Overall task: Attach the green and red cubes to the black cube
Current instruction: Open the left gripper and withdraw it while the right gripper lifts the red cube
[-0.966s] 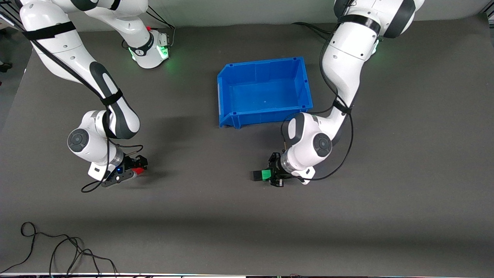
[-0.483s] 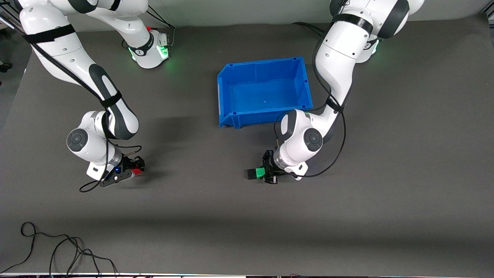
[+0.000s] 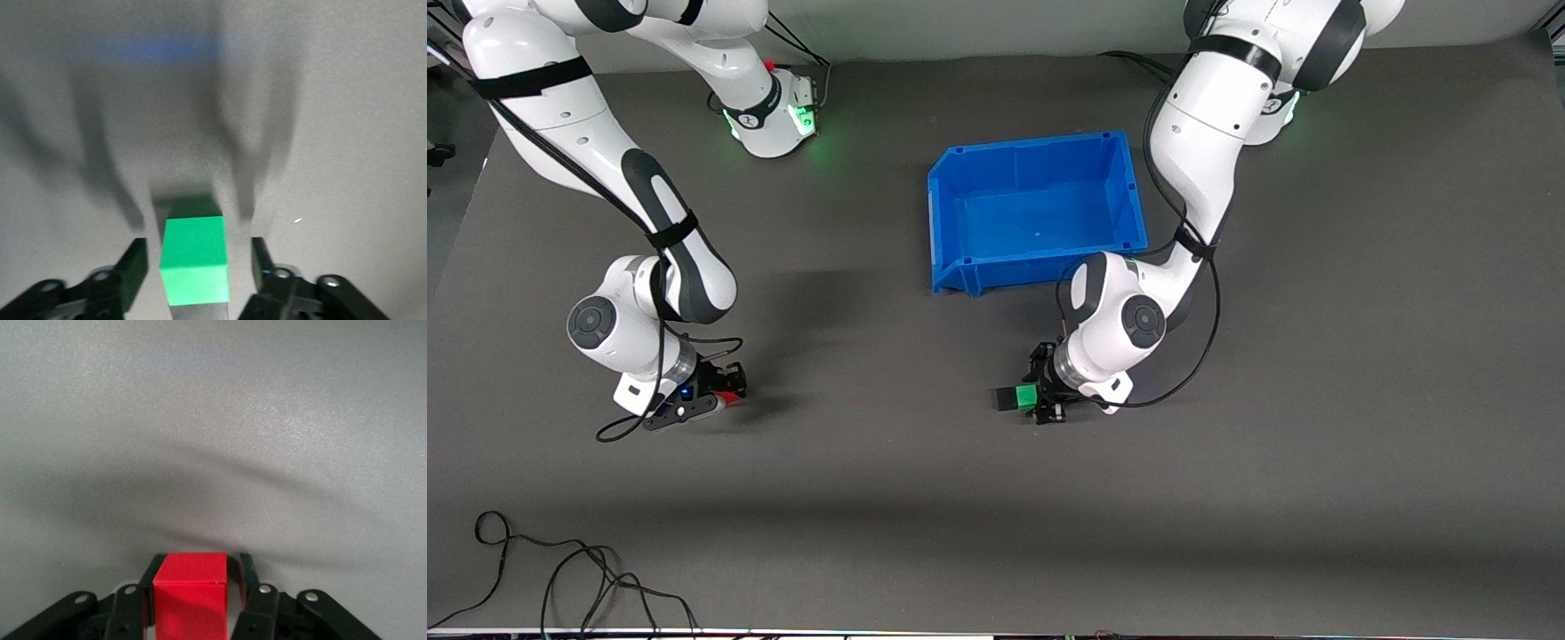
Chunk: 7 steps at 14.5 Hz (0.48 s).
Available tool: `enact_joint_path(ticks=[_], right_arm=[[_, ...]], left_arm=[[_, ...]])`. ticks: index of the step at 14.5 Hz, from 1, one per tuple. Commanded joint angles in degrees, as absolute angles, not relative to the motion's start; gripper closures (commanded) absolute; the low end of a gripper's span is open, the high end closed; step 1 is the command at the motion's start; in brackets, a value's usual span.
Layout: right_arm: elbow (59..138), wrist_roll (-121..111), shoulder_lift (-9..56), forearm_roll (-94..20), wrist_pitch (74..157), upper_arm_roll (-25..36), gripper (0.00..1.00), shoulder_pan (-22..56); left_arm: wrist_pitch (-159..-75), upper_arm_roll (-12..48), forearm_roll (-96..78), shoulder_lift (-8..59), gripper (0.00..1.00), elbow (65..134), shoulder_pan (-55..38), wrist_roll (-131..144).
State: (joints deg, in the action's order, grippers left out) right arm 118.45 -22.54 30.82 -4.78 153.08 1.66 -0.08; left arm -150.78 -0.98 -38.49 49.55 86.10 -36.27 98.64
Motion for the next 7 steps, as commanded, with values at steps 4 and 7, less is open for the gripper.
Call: enact_joint_path(ticks=[4,7], right_arm=[[119.0,-23.82,30.67,-11.93,153.37,1.32,0.82,-0.18],[119.27,-23.21,30.15,-17.38,153.28,1.41,1.0,0.35]], left_arm=[[-138.11,-3.25,-26.75,45.1,0.0,85.34,-31.31,97.22],[-128.36,-3.25,-21.37,41.24,0.0,85.52,-26.48,91.0]])
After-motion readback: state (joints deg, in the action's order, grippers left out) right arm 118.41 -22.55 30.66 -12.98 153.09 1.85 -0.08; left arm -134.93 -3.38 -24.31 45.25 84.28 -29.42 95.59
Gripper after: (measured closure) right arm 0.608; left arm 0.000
